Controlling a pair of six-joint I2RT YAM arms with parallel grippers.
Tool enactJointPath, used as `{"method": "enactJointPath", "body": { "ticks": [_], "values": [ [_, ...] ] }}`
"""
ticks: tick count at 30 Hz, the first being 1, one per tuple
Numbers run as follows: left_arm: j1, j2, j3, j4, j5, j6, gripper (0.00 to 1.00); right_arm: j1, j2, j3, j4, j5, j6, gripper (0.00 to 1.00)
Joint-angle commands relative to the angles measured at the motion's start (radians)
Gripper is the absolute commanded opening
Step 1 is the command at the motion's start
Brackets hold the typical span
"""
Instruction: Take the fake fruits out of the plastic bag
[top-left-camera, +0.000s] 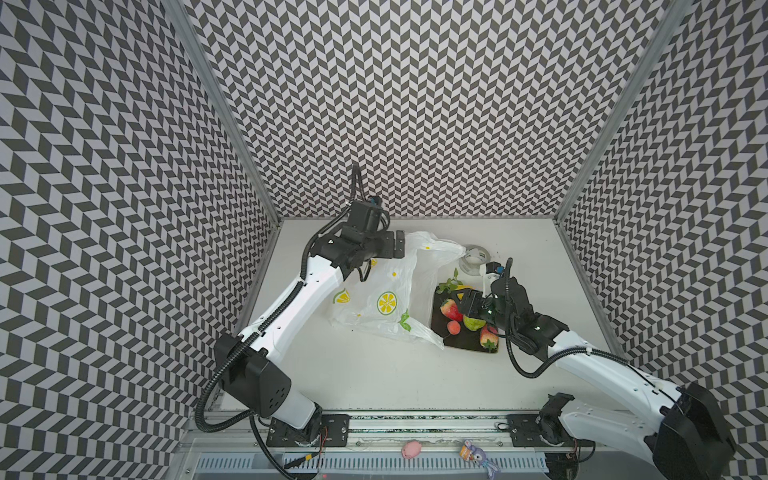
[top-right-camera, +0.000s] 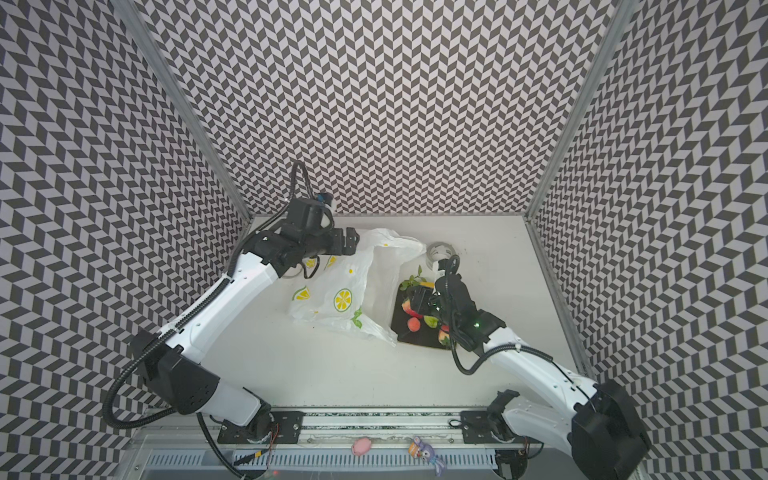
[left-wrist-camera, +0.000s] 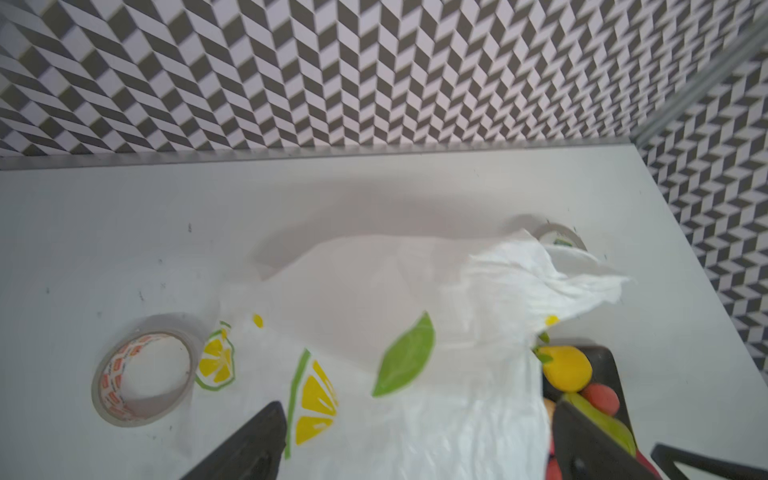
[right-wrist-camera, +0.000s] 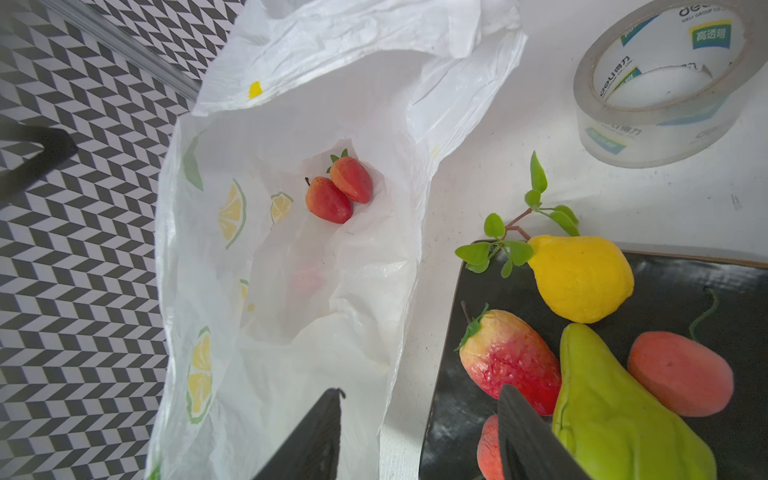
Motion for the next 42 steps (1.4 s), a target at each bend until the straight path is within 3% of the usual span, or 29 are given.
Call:
{"method": "enactJointPath", "body": {
  "ticks": [1, 7, 13, 16, 22, 27, 32, 34, 39, 42],
  "values": [
    [-0.100, 0.008, 0.053, -0.186, -0.189, -0.054, 1.00, -0.008, -0.051, -0.027, 0.021, 0.011, 0.021, 0.60],
    [-0.249, 0.049, 0.054, -0.282, -0.324, -0.157, 1.00, -0.012, -0.095, -0.063, 0.031, 0.011, 0.039, 0.61],
    [-0.275, 0.114, 0.051, -0.267, -0.307, -0.169, 0.99, -0.013, -0.113, -0.084, 0.041, -0.005, 0.048, 0.61],
    [-0.275, 0.125, 0.031, -0.247, -0.314, -0.153, 0.95, -0.013, -0.119, -0.090, 0.053, -0.024, 0.059, 0.62],
    [-0.284, 0.158, 0.026, -0.261, -0.355, -0.130, 0.69, -0.013, -0.099, -0.106, 0.158, -0.149, 0.051, 0.60],
    [-0.284, 0.166, 0.019, -0.255, -0.378, -0.114, 0.47, -0.013, -0.038, -0.054, 0.128, -0.218, 0.003, 0.59],
    [-0.287, 0.155, 0.024, -0.264, -0.395, -0.109, 0.10, -0.011, -0.004, -0.042, 0.178, -0.263, -0.030, 0.56],
    [-0.288, 0.129, 0.013, -0.256, -0.405, -0.099, 0.00, -0.006, 0.022, -0.025, 0.197, -0.292, -0.038, 0.56],
    [-0.289, 0.014, -0.091, -0.135, -0.374, -0.011, 0.00, 0.067, 0.082, 0.015, 0.273, -0.310, -0.049, 0.53],
    [-0.289, -0.045, -0.151, -0.062, -0.310, 0.032, 0.00, 0.134, 0.129, 0.043, 0.305, -0.264, -0.101, 0.50]
  ]
}}
